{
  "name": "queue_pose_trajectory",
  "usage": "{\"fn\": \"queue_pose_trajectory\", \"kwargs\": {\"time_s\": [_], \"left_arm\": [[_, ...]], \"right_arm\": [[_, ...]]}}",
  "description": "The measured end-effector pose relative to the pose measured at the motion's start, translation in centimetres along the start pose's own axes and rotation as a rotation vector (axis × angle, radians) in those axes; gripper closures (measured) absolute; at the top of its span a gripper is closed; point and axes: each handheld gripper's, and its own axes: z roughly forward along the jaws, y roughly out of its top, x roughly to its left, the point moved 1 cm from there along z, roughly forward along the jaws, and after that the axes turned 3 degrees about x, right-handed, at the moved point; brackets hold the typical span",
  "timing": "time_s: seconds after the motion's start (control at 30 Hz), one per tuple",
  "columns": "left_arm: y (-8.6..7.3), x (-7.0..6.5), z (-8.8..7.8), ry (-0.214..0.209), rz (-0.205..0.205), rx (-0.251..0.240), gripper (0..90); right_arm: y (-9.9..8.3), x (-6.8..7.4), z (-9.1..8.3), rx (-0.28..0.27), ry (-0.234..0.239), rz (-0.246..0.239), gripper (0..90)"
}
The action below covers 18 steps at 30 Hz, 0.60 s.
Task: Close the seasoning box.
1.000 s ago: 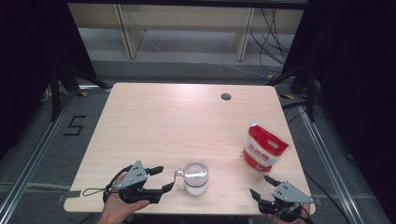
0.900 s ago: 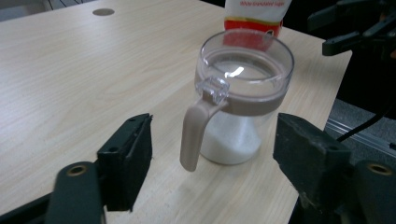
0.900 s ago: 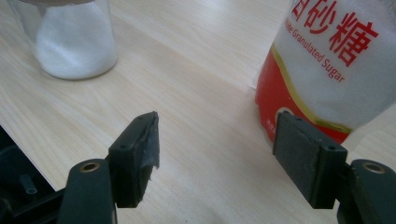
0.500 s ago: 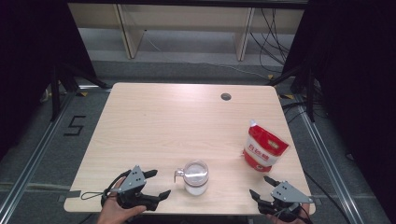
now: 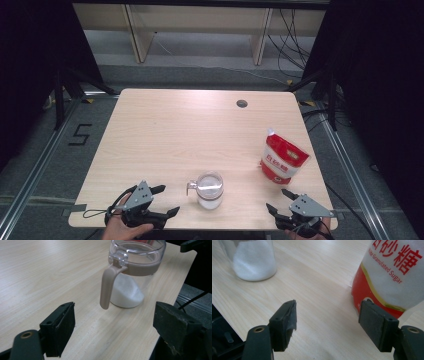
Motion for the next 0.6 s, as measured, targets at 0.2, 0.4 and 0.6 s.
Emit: {"fn": "queue_pose_trajectory", "kwargs": {"time_s": [0.2,0.4,0.6], "left_arm": [[-0.7,-0.4,0.5,-0.016,0.015,0.055,15.9],[-0.9,-0.6,0.6,-0.029,0.062,0.067,15.9],[-1.0,-0.5,0.5,-0.017,0.040,0.064,16.0]], "right_arm": [[0.0,-0.1,0.1,-0.002,0.000,-0.004,31.6],[-0.1,-0.1,0.1,0.001,-0.004,-0.002,31.4],[-0.1,0.0,0.2,0.013,0.021,0.004,31.0]]}}
